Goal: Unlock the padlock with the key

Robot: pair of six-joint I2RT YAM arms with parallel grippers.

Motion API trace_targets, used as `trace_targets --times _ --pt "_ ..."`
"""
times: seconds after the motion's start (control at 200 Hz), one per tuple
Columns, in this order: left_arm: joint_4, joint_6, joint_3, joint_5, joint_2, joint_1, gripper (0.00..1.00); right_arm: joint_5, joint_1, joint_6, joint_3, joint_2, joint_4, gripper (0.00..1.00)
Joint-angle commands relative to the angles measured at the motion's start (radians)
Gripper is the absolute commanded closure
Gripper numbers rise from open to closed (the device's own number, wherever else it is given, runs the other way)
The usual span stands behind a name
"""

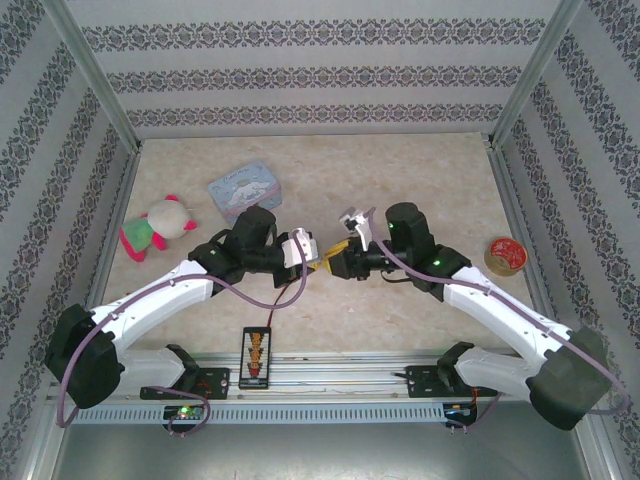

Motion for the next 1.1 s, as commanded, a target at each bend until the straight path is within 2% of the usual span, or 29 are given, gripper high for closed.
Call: trace_targets --times 0.0,0.395,1.094 --pt "-0.065 -0.002 0.035 0.057 -0.003 0.016 1.00 -0.042 0.009 -0.054 0.017 0.009 0.027 0.69" --pt "-0.085 -0.003 0.046 0.126 -0.008 0.018 1.00 -0.051 0.011 -0.072 0.021 0.034 0.034 0.69" --pt "-0.093 -0.009 0.042 0.137 -0.009 0.018 1.00 -0.054 0.032 -0.073 0.047 0.028 0.032 0.71"
